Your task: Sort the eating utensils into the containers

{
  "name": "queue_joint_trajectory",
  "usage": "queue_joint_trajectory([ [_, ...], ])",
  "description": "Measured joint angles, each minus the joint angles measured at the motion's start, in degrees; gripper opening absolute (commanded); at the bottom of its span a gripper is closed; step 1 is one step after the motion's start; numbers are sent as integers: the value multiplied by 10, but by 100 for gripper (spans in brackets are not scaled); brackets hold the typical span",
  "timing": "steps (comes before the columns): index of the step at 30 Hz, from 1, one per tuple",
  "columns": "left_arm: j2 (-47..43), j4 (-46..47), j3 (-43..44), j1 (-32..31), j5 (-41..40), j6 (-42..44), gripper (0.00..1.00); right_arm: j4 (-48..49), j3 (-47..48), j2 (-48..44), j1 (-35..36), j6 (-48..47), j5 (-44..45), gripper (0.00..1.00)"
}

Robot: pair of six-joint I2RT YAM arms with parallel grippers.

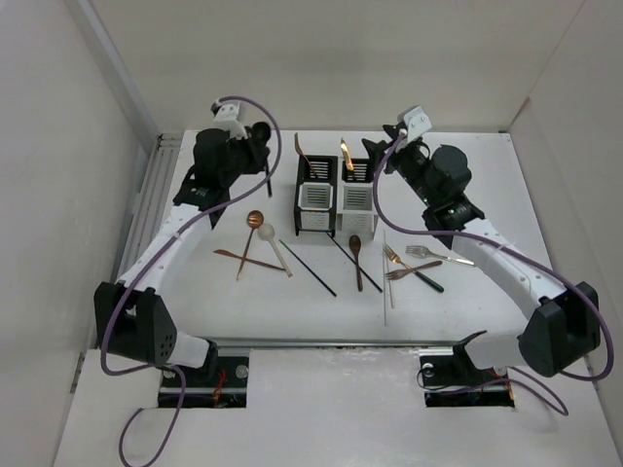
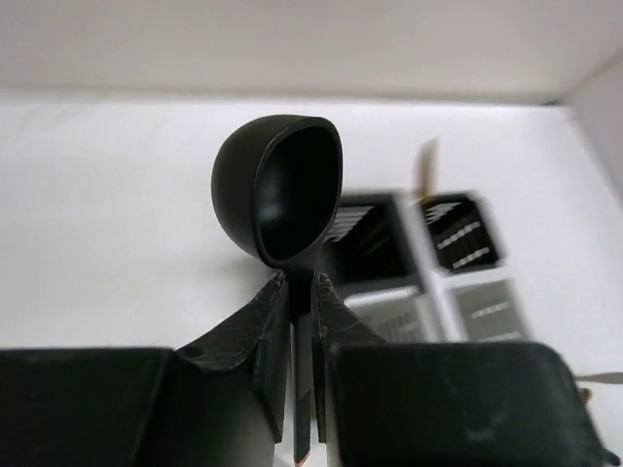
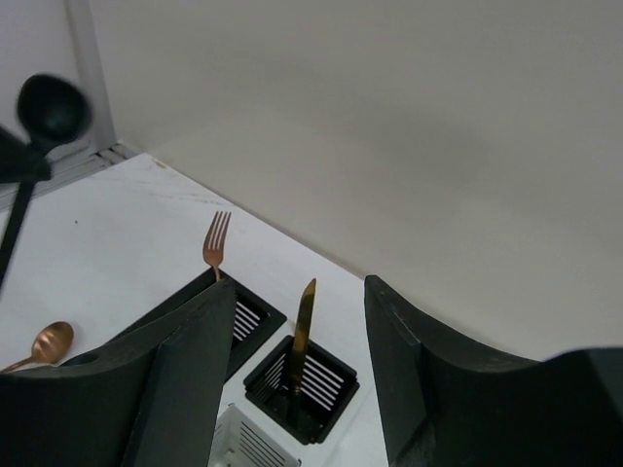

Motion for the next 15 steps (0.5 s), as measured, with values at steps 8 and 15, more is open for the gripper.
queue_joint_trajectory([
  [8, 106, 215, 42, -90, 92, 39, 0, 0, -29, -21, 0, 9, -19, 62],
  [15, 192, 264, 21, -106, 119, 50, 0, -2, -77, -72, 0, 10, -1, 62],
])
